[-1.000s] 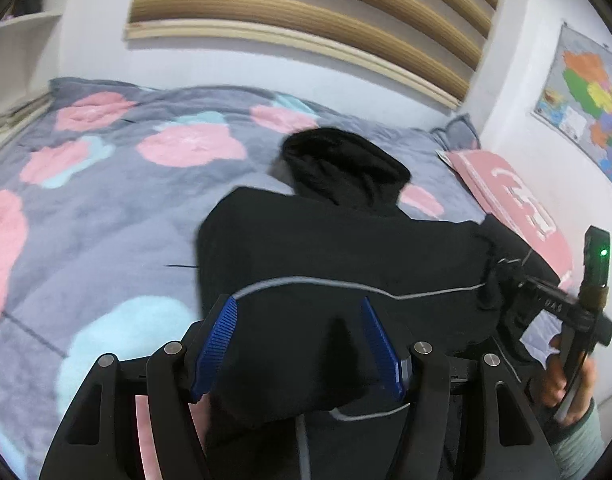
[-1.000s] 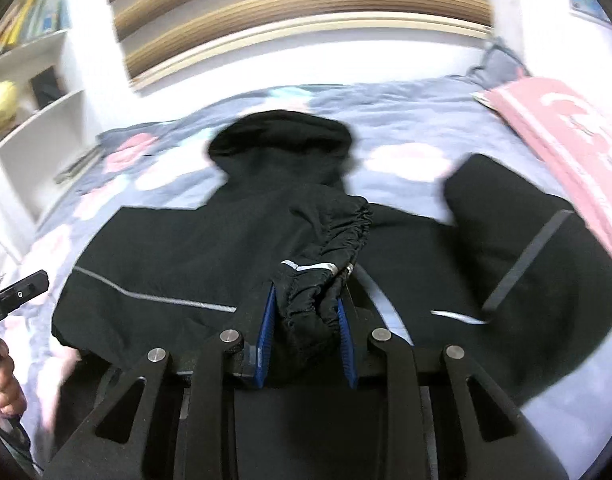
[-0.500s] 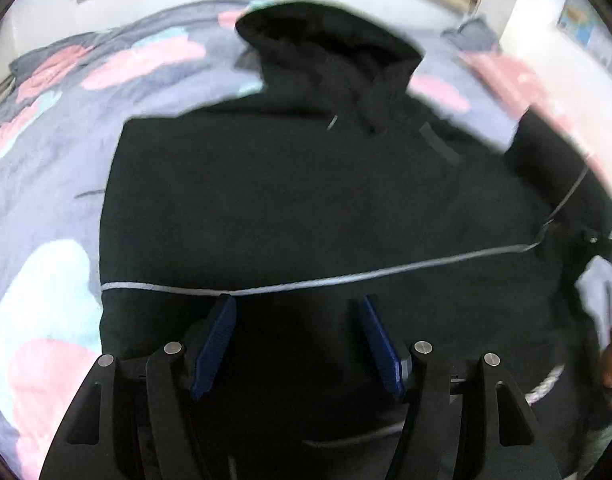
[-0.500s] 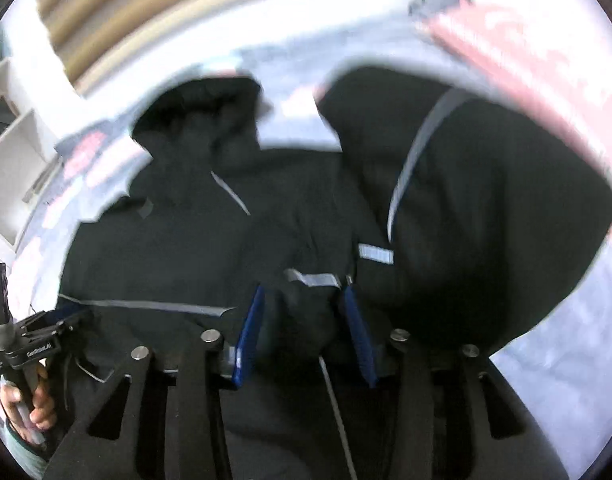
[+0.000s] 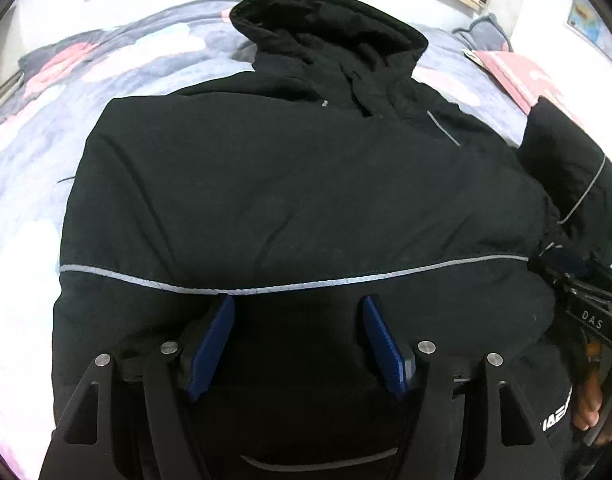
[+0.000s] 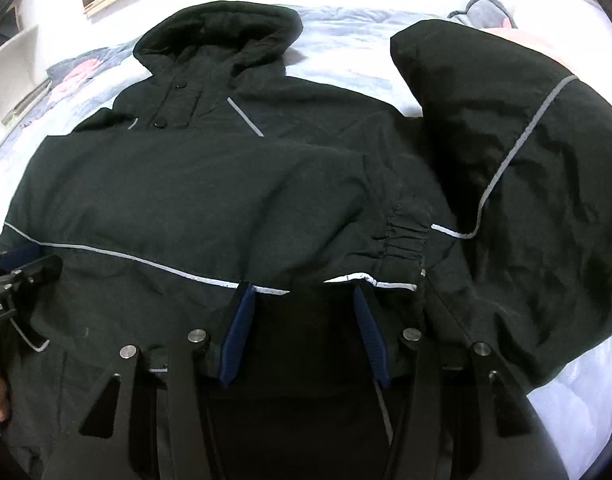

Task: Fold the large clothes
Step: 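Grasp the other sleeve cuff with the right gripper, then fold the held sleeve across the jacket body with the right gripper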

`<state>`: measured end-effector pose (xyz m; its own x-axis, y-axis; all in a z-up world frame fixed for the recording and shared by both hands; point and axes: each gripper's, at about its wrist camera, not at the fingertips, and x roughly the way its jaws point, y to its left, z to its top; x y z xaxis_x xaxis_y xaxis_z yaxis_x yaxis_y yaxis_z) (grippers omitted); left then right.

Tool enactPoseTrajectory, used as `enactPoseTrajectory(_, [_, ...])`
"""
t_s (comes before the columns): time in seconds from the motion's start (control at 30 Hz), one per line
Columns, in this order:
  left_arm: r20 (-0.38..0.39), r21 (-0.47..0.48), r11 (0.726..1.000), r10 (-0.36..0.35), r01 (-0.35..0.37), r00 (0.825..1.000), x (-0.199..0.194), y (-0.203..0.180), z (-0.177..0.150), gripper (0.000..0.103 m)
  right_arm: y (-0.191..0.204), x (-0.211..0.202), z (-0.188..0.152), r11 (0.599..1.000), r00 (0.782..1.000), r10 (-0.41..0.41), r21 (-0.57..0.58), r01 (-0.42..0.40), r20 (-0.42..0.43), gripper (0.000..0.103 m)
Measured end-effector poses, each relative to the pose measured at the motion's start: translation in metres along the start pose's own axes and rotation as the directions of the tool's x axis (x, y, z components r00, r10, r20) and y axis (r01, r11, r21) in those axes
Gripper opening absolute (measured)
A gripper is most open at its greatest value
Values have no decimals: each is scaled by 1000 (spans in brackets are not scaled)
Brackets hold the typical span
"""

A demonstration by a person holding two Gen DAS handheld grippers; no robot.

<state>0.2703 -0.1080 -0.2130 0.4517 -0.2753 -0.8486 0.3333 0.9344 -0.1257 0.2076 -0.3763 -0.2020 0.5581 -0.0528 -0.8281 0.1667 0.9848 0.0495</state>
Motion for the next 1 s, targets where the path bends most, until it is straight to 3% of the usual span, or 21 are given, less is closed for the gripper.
enactPoseTrajectory(0.1, [23, -26, 999, -46, 46, 999, -20, -2, 1, 68, -14, -42, -2, 995, 994, 100, 2, -100, 39, 55])
enactPoseTrajectory(0.2, [86, -5, 994, -106, 107, 991, -53, -28, 11, 68, -40, -108, -3, 981, 971, 192, 5, -195, 140, 56])
enactPoseTrajectory(0.27, [127, 24, 989, -147, 145, 981, -71, -57, 18, 68, -69, -145, -2, 978, 958, 196, 25, -206, 211, 73])
enactPoseTrajectory(0.33, [138, 47, 978, -208, 203, 968, -79, -85, 27, 68, -104, -172, 0, 979, 948, 169, 62, -192, 270, 82])
enactPoseTrajectory(0.4, [136, 78, 964, -263, 254, 955, -79, -123, 37, 68, -151, -188, 3, 978, 944, 130, 117, -173, 302, 82])
enactPoseTrajectory(0.6, [83, 148, 938, -329, 315, 941, -36, -224, 49, 68, -283, -160, 16, 944, 958, -13, 320, -83, 287, 82])
enactPoseTrajectory(0.7, [59, 138, 943, -312, 302, 948, -2, -249, 51, 68, -326, -126, 20, 920, 966, -35, 385, -69, 257, 82])
enactPoseTrajectory(0.83, [-31, 83, 948, -305, 307, 952, 59, -259, 39, 68, -360, -69, 31, 891, 975, 25, 438, -121, 219, 82])
enactPoseTrajectory(1.0, [65, 173, 956, -251, 236, 966, 67, -271, 20, 69, -383, -12, 38, 861, 982, 63, 488, -144, 179, 82])
